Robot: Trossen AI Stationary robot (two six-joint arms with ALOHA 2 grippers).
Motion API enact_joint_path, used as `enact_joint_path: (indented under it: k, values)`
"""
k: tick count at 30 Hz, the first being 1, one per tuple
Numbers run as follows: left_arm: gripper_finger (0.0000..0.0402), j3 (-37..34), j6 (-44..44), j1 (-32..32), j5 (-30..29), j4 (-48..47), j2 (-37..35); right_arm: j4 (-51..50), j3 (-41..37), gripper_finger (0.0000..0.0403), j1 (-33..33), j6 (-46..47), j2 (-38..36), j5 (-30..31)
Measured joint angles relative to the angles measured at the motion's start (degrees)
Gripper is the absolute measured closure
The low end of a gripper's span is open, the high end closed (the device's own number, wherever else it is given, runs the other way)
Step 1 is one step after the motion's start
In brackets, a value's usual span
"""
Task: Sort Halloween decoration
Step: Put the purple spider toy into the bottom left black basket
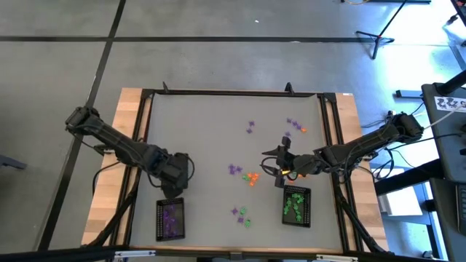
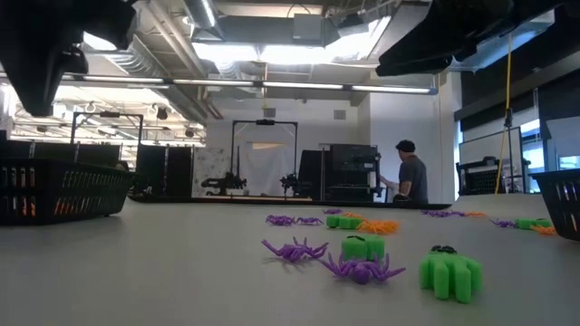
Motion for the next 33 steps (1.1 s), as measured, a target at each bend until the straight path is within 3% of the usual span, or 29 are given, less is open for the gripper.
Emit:
enact_joint_path:
  k: [5, 9, 14, 17, 24, 33]
  values:
    - [0.0307, 0.4, 4.0, 0.9, -2.7, 0.2, -0.2, 0.0, 0.0, 0.0194, 0.0, 0.0, 0.0, 0.0]
    - [0.031, 1.2, 10.0, -0.3, -10.3, 3.8, -2.9, 0.0, 0.0, 0.0194, 0.0, 0.0, 0.0, 0.0]
    - [0.0324, -0.3, 20.1, -2.0, -23.7, 13.8, -12.3, -0.3, 0.0, 0.0194, 0.0, 0.0, 0.0, 0.0]
    - [0.0332, -5.0, 27.7, -2.3, -27.6, 24.0, -19.9, -0.4, 0.0, 0.0194, 0.0, 0.0, 0.0, 0.0]
    - [0.0349, -21.4, 40.3, -1.4, -26.8, 50.7, -34.2, -0.5, 0.0, 0.0194, 0.0, 0.0, 0.0, 0.4]
    - [0.035, -26.4, 39.0, -1.4, -28.2, 54.8, -39.3, -0.7, 0.0, 0.0194, 0.0, 0.5, 0.0, 0.4]
